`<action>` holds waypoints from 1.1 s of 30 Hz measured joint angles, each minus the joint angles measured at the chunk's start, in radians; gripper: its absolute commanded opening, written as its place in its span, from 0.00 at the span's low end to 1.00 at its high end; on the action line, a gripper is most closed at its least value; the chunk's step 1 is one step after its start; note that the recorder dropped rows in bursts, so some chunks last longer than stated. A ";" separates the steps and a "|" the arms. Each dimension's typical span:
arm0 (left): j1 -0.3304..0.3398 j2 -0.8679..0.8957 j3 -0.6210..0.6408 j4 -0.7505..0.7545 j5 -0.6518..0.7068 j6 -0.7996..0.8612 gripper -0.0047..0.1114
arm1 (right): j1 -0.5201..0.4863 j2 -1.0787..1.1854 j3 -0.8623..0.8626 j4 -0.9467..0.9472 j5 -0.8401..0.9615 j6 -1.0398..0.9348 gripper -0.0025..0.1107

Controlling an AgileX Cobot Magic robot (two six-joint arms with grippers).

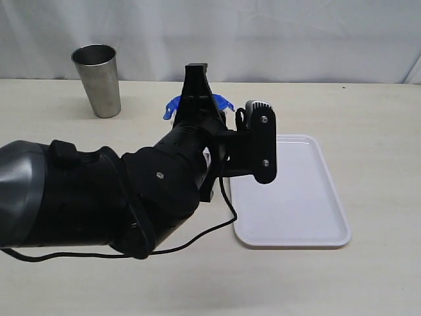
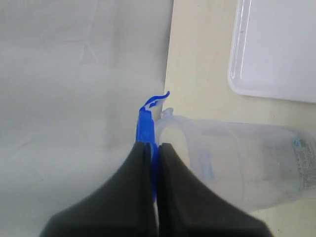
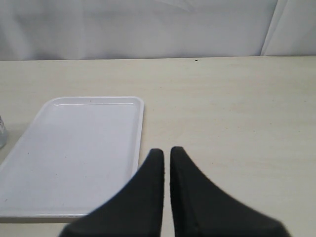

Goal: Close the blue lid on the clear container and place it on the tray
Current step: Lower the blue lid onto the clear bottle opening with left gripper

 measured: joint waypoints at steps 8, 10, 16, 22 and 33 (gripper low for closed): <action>0.000 0.000 0.000 -0.041 -0.028 0.002 0.04 | 0.000 0.000 0.000 0.000 0.000 0.000 0.06; 0.000 0.000 0.000 -0.052 -0.031 0.004 0.04 | 0.000 0.000 0.000 0.000 0.000 0.000 0.06; 0.000 0.000 0.000 -0.069 -0.033 0.004 0.04 | 0.000 0.000 0.000 0.000 0.000 0.000 0.06; 0.000 0.000 0.000 -0.092 -0.033 0.004 0.04 | 0.000 0.000 0.000 0.000 0.000 0.000 0.06; 0.000 -0.004 0.000 -0.125 -0.070 0.004 0.04 | 0.000 0.000 0.000 0.000 0.000 0.000 0.06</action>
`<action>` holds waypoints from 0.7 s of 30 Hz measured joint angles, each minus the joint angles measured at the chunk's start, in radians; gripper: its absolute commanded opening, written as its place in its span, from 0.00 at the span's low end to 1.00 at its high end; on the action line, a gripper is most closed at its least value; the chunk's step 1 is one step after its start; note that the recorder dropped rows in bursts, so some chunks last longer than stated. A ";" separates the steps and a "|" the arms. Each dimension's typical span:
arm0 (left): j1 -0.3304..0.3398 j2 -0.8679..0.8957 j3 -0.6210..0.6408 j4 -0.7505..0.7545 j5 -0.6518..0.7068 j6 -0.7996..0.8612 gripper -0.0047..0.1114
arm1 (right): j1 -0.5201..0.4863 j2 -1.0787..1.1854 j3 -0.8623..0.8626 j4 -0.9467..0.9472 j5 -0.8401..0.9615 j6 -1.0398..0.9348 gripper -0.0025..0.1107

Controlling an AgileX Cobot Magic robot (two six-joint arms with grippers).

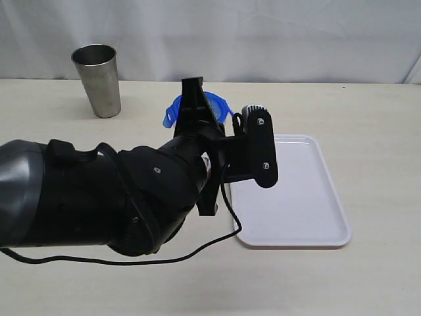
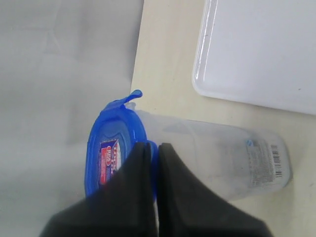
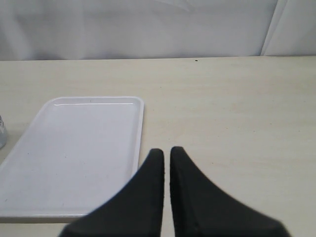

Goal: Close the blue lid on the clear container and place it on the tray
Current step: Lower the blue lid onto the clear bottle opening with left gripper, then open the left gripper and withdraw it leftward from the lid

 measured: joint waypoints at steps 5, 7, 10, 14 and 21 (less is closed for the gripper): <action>0.000 0.000 0.000 -0.004 0.000 0.000 0.04 | 0.000 0.000 0.000 0.000 0.000 0.000 0.06; 0.000 0.000 0.000 -0.004 0.000 0.000 0.04 | 0.000 0.000 0.000 0.000 0.000 0.000 0.06; 0.000 0.000 0.000 -0.004 0.002 0.000 0.04 | 0.000 0.000 0.000 0.000 0.000 0.000 0.06; 0.000 0.000 0.000 -0.007 0.002 0.000 0.05 | 0.000 0.000 0.000 0.000 0.000 0.000 0.06; 0.000 0.000 0.000 -0.020 0.002 0.000 0.32 | 0.000 0.000 0.000 0.000 0.000 0.000 0.06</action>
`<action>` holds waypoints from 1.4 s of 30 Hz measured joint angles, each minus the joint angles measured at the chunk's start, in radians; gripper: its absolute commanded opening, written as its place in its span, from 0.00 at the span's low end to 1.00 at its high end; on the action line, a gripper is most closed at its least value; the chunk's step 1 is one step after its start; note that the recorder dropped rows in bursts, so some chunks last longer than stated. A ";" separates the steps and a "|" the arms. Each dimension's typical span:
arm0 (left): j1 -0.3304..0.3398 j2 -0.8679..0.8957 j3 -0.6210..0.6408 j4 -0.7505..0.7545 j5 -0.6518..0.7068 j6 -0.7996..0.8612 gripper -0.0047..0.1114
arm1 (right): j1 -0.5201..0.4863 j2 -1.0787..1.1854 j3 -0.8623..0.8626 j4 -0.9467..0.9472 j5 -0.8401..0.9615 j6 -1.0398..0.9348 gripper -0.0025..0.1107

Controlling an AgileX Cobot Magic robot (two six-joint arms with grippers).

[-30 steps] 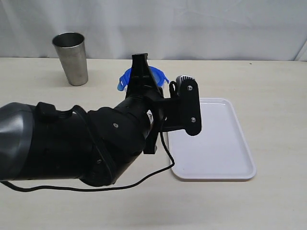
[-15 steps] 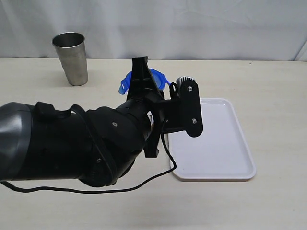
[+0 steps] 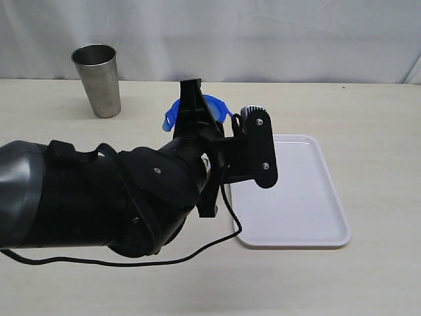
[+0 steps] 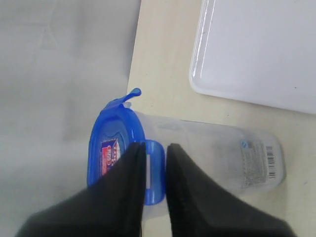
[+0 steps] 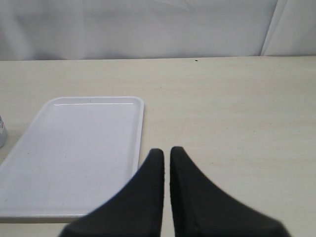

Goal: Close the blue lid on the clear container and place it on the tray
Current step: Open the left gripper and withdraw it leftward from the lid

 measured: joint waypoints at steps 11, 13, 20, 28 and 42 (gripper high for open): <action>0.000 0.000 0.000 -0.041 0.015 0.000 0.49 | 0.000 0.000 0.000 0.000 0.000 0.000 0.06; 0.000 -0.002 0.000 -0.064 0.017 0.000 0.49 | 0.000 0.000 0.000 0.000 0.000 0.000 0.06; -0.001 -0.052 0.002 -0.166 0.037 0.033 0.49 | 0.000 0.000 0.000 0.000 0.000 0.000 0.06; -0.001 -0.146 0.002 -0.389 0.039 0.176 0.49 | 0.000 0.000 0.000 0.000 0.000 0.000 0.06; -0.001 -0.449 0.061 -0.700 0.019 0.355 0.18 | 0.000 0.000 0.000 0.000 0.000 0.000 0.06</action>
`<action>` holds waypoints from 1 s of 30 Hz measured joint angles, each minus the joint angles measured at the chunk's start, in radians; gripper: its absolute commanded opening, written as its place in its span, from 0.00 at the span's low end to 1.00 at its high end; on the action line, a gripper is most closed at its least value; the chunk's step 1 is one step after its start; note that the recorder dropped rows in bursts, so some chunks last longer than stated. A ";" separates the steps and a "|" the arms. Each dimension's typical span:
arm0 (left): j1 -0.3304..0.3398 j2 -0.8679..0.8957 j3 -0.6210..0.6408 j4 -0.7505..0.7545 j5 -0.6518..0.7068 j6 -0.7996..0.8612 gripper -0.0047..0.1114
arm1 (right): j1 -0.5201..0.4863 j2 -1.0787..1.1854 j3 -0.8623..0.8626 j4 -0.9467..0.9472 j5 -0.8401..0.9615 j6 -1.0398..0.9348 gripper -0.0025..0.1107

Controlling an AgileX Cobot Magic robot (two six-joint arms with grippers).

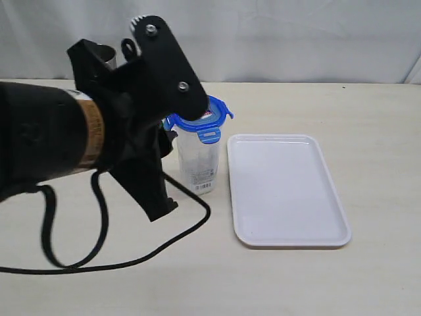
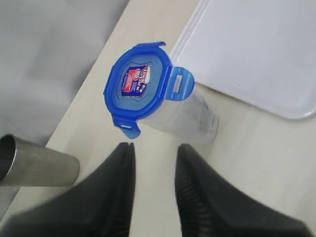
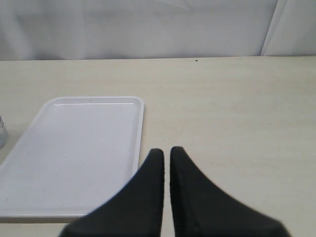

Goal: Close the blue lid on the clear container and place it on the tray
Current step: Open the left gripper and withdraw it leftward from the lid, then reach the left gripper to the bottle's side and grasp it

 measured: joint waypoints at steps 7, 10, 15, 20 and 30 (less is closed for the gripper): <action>0.185 -0.159 0.193 -0.007 -0.372 -0.097 0.04 | 0.000 0.000 0.000 0.000 0.000 0.000 0.06; 0.335 -0.149 0.243 -0.007 -0.593 -0.174 0.04 | 0.000 0.000 0.000 0.000 0.000 0.000 0.06; 0.534 -0.059 0.278 -0.007 -0.958 -0.240 0.04 | 0.000 0.000 0.000 0.000 0.000 0.000 0.06; 0.629 0.105 0.284 -0.003 -1.220 -0.241 0.04 | 0.000 0.000 0.000 0.000 0.000 0.000 0.06; 0.825 0.326 0.286 0.055 -1.519 -0.123 0.04 | 0.000 0.000 0.000 0.000 0.000 0.000 0.06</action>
